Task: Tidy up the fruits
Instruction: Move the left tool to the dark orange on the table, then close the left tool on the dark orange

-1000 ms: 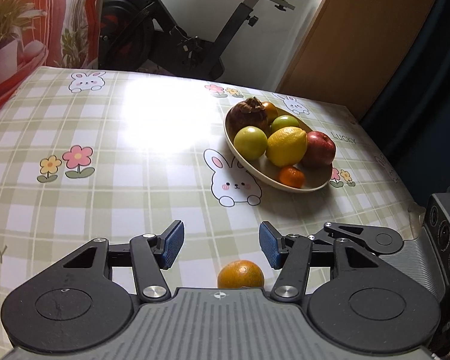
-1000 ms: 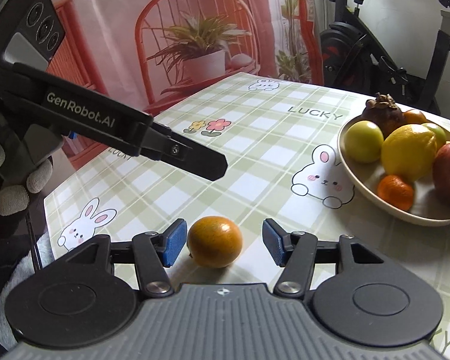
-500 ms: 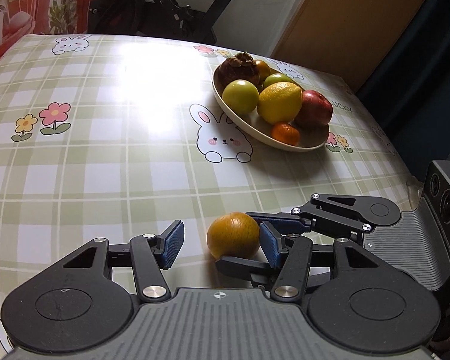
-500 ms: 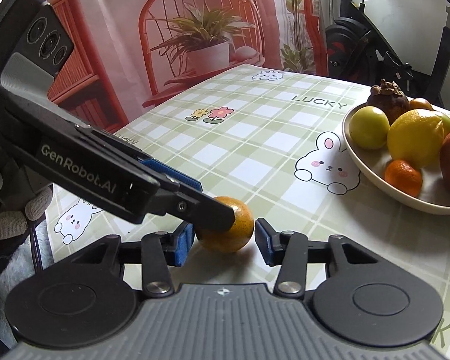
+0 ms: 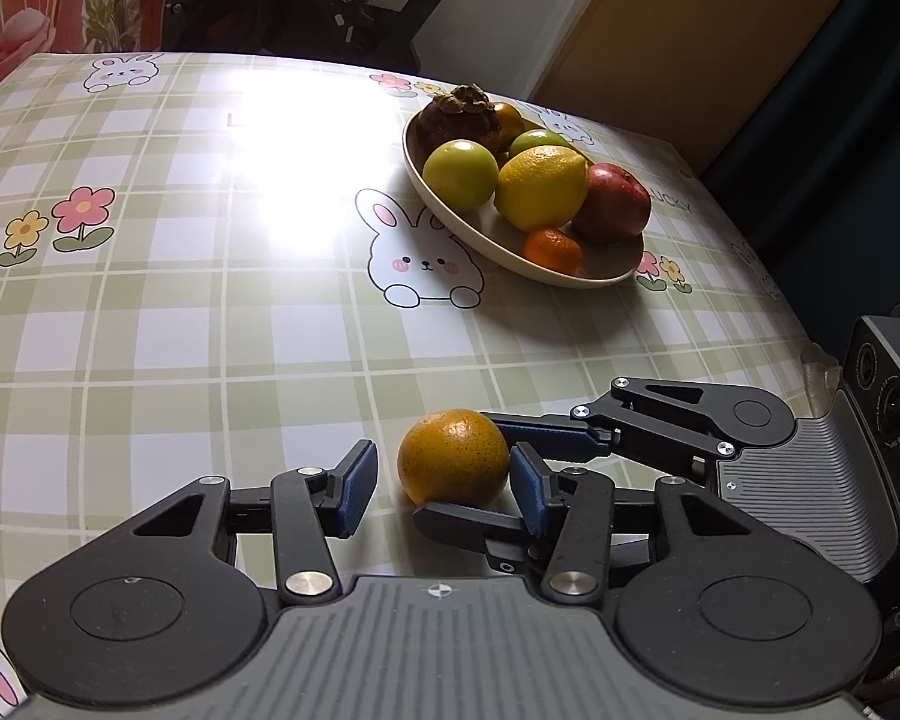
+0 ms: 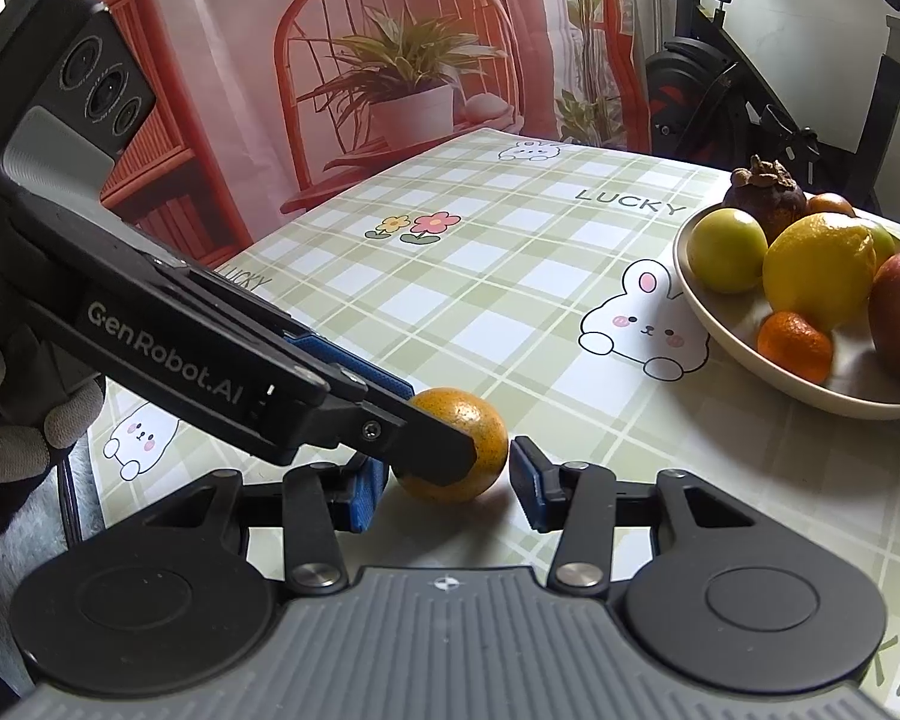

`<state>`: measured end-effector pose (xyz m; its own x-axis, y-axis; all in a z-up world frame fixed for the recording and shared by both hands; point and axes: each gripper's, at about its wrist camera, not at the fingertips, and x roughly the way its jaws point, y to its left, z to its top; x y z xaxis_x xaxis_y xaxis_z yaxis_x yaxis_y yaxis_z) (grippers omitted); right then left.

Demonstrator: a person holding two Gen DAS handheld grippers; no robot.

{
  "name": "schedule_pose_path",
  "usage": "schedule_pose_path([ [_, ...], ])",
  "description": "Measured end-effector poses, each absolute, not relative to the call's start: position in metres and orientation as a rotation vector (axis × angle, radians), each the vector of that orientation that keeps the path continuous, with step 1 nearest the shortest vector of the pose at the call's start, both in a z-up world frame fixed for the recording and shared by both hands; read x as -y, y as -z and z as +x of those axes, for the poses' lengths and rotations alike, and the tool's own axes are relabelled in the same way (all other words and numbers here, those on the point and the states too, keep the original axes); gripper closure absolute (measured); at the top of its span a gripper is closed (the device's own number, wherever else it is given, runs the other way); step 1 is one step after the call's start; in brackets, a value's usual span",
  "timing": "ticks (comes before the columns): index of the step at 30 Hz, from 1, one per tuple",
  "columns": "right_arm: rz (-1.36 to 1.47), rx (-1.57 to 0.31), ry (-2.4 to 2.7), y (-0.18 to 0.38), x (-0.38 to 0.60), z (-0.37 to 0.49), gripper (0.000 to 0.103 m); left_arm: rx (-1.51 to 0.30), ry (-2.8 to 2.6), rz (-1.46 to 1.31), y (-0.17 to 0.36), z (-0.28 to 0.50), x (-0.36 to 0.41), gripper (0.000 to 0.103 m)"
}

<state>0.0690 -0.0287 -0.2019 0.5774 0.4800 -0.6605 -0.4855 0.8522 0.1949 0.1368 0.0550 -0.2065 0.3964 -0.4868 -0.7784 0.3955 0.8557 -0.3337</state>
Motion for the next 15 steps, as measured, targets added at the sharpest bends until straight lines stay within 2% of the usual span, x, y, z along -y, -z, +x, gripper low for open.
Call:
schedule_pose_path([
  [2,-0.008,-0.771,-0.564,0.2019,0.0291,0.0687,0.056,-1.019,0.57,-0.115,0.2065,0.1367,-0.0555,0.059],
  [15,-0.006,-0.789,-0.56,0.2008,0.0283,0.0689,0.057,-1.012,0.567,-0.099,0.2045,0.1336,-0.0548,0.06],
])
